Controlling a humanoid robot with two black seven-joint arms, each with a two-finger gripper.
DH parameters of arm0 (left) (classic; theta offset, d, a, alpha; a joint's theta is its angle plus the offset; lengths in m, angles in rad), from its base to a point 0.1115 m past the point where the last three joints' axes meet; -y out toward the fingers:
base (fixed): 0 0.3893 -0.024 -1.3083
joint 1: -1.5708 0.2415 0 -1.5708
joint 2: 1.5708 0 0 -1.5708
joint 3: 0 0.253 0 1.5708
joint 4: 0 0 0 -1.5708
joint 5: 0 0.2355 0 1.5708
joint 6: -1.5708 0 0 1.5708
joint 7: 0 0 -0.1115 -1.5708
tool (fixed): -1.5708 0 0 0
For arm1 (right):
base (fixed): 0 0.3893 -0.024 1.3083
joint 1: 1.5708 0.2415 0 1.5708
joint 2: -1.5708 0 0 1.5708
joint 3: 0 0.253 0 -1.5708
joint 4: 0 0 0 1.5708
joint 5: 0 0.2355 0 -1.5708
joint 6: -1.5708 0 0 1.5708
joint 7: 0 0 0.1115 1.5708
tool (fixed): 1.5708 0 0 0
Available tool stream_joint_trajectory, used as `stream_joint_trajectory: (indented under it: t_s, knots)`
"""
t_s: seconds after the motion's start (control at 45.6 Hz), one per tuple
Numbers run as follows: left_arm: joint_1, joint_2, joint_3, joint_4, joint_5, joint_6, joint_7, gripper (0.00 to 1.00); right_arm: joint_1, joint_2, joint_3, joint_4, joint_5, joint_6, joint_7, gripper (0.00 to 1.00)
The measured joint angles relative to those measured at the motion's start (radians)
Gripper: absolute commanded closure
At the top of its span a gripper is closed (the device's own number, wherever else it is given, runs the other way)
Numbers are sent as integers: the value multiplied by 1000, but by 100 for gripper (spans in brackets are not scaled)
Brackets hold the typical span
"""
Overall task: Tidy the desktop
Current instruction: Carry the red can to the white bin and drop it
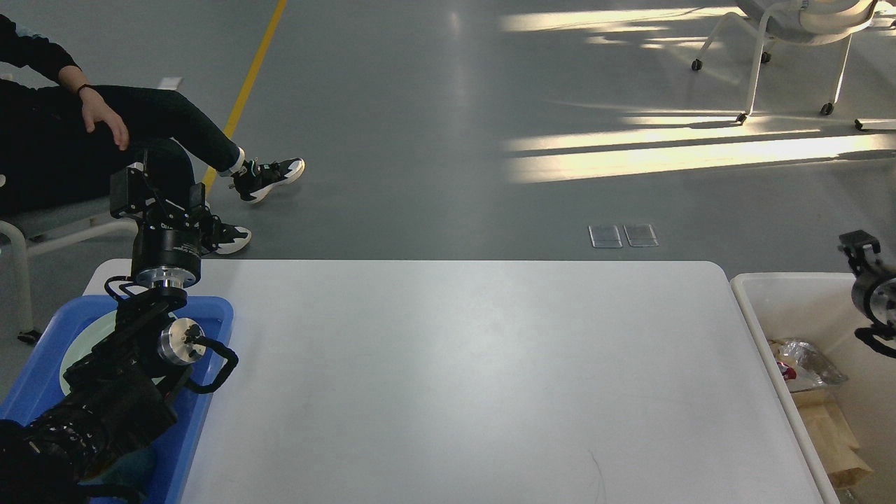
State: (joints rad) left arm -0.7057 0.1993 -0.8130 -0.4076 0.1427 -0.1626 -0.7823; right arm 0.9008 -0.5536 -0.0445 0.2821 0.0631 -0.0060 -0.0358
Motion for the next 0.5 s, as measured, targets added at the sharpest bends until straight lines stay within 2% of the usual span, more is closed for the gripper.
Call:
stream_joint_trajectory:
  t_s: [0.11,0.219,0.307,0.46,0.504]
  knots:
    - [0,0,0,0,0,0,0,3,0,29,434,13,0,0,9,0]
    - [0,0,0,0,0,0,0,3,-6,76,704,78,0,5,37,0]
    - [0,0,0,0,0,0,0,3,-20,89,785,167,-1,10,107,0]
    - [0,0,0,0,0,0,0,3,-31,109,821,270,-2,13,292,0]
    - [0,0,0,0,0,0,0,3,-31,120,831,277,-2,14,325,0]
